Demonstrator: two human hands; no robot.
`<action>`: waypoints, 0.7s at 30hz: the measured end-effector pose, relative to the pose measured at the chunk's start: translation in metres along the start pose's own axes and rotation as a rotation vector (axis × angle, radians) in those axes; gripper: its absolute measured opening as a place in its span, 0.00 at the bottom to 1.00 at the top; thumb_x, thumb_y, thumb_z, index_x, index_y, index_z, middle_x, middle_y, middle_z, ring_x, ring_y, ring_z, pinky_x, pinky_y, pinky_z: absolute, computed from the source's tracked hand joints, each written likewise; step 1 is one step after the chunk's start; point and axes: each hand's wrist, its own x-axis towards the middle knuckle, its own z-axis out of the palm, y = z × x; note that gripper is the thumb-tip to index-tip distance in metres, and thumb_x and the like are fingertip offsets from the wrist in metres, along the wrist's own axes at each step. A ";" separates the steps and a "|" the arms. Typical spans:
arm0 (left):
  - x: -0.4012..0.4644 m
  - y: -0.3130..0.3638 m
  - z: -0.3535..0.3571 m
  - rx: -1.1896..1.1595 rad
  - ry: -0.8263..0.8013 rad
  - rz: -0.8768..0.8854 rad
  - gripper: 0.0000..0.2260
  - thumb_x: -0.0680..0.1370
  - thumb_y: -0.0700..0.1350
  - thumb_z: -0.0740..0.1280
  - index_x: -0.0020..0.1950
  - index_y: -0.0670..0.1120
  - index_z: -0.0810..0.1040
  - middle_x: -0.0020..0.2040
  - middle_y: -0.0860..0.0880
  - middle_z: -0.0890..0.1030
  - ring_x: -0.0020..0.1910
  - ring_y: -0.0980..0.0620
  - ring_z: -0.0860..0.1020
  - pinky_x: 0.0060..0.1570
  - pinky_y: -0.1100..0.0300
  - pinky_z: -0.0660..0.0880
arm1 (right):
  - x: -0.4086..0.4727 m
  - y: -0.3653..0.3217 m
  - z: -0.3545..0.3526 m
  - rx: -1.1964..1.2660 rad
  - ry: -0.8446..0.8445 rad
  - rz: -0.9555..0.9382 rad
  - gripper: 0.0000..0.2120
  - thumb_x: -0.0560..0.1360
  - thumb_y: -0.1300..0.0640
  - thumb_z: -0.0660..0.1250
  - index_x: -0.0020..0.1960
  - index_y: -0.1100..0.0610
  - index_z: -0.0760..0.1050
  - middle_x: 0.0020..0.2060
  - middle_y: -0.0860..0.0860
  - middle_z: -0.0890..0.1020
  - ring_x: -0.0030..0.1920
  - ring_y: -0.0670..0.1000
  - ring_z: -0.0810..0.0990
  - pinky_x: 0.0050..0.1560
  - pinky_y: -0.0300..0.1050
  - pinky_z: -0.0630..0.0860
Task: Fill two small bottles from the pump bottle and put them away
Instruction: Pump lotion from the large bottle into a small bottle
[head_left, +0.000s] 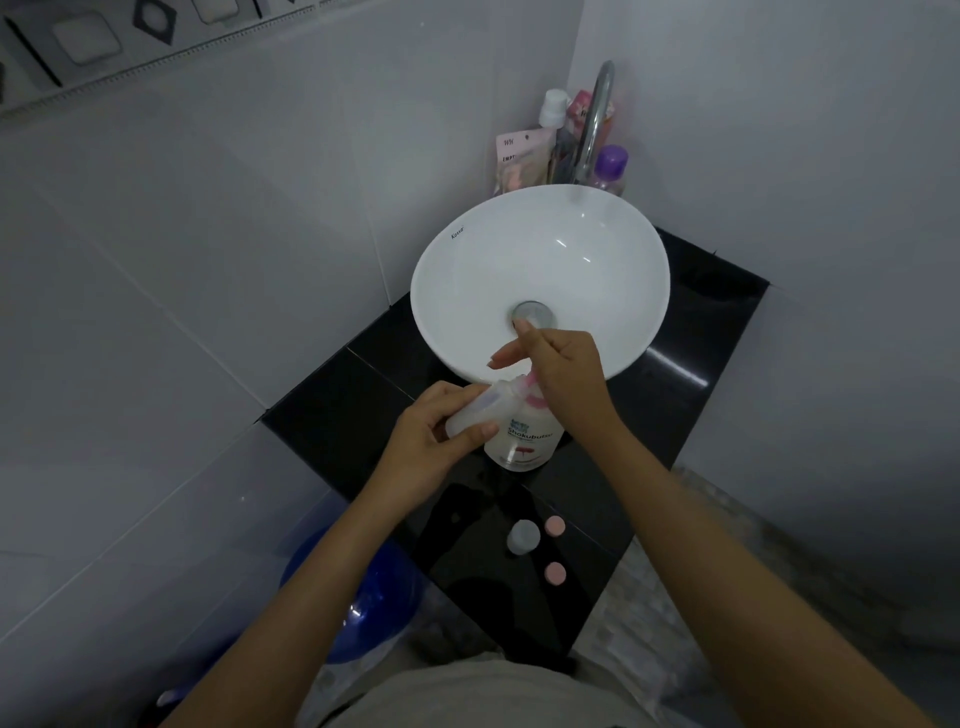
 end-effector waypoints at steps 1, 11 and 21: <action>0.000 -0.001 0.000 0.004 -0.003 -0.005 0.18 0.74 0.41 0.69 0.64 0.45 0.77 0.50 0.45 0.75 0.46 0.66 0.76 0.46 0.75 0.72 | -0.001 0.003 0.001 -0.010 0.002 0.003 0.19 0.80 0.53 0.60 0.37 0.59 0.83 0.24 0.40 0.81 0.28 0.37 0.78 0.30 0.26 0.70; 0.000 0.003 -0.001 -0.022 -0.019 -0.019 0.17 0.74 0.42 0.69 0.63 0.47 0.77 0.50 0.44 0.75 0.46 0.64 0.76 0.46 0.73 0.72 | 0.006 -0.006 -0.003 -0.026 -0.067 0.019 0.17 0.78 0.52 0.63 0.35 0.56 0.82 0.30 0.48 0.85 0.35 0.46 0.84 0.35 0.32 0.75; -0.003 -0.003 0.001 0.033 -0.010 -0.055 0.16 0.75 0.42 0.69 0.63 0.46 0.77 0.53 0.39 0.75 0.47 0.58 0.76 0.46 0.72 0.72 | -0.005 0.007 0.001 -0.055 -0.036 0.017 0.20 0.80 0.56 0.60 0.39 0.65 0.83 0.19 0.40 0.77 0.25 0.38 0.74 0.33 0.27 0.68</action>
